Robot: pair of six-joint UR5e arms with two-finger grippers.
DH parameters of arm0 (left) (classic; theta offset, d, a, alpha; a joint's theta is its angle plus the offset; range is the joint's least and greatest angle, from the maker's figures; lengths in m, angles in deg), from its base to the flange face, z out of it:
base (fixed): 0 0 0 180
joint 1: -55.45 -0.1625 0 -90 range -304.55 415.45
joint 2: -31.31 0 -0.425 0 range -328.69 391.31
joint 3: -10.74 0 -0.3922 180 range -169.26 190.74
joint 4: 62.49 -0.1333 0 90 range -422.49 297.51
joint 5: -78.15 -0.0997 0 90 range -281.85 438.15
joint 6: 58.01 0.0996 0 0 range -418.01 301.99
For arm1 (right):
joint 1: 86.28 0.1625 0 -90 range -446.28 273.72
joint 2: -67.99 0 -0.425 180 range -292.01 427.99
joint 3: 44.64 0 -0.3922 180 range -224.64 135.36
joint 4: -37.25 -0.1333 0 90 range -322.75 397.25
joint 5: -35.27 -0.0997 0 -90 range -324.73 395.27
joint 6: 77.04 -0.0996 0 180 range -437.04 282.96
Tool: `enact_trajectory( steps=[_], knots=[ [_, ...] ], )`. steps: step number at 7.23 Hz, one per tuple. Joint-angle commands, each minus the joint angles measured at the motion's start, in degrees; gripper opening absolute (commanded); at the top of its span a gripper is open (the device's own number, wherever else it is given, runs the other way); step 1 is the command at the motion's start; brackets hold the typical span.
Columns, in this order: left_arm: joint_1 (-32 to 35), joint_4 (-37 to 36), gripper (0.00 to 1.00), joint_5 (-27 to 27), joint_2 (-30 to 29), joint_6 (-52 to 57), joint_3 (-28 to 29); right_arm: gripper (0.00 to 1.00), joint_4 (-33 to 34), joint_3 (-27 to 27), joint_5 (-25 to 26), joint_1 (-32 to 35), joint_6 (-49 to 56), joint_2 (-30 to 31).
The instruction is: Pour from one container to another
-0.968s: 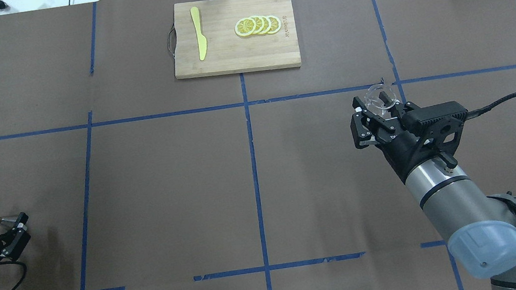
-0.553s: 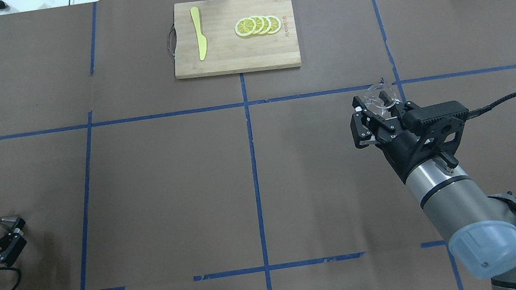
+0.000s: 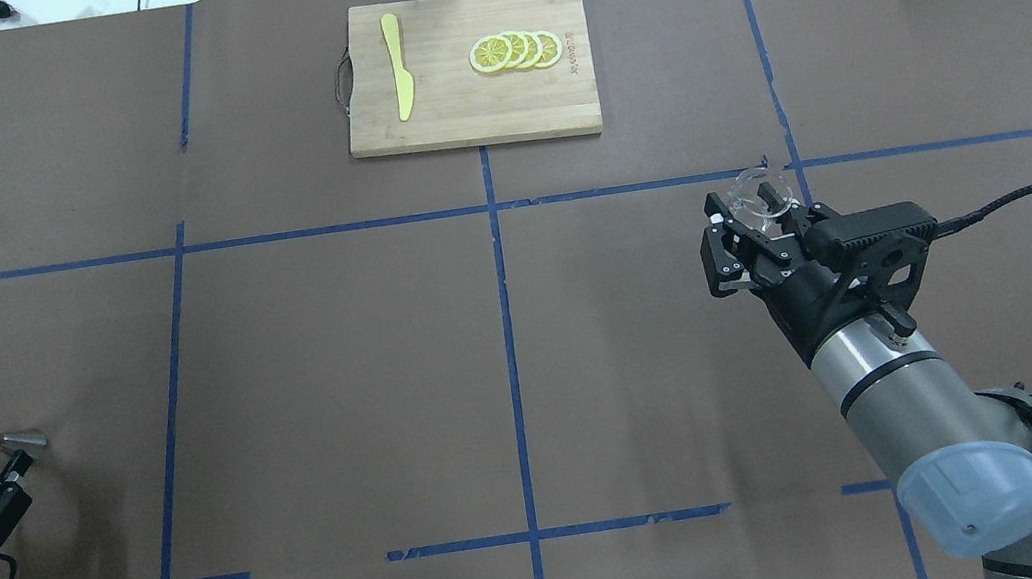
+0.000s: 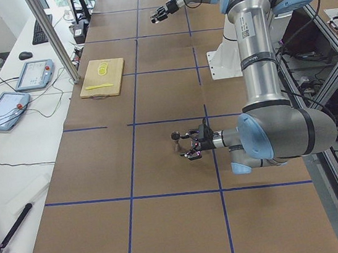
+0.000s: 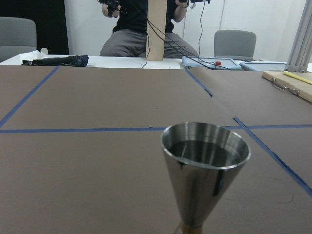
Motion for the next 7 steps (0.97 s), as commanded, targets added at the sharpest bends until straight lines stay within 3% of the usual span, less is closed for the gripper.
enact_trajectory(
  steps=[1,5,7],
  knots=[
    [-4.23,1.15,0.99,-1.42,1.84,0.00,0.00,0.00,0.00,0.00,-0.03,0.00,-0.02,0.00],
    [-8.90,4.84,0.99,-5.12,4.57,-0.61,0.44,0.00,-0.09,0.18,-0.03,0.00,-0.02,0.00],
    [-8.91,6.15,0.99,-4.69,9.47,-12.49,1.75,0.00,0.00,0.35,0.06,0.00,-0.02,0.00]
  ],
)
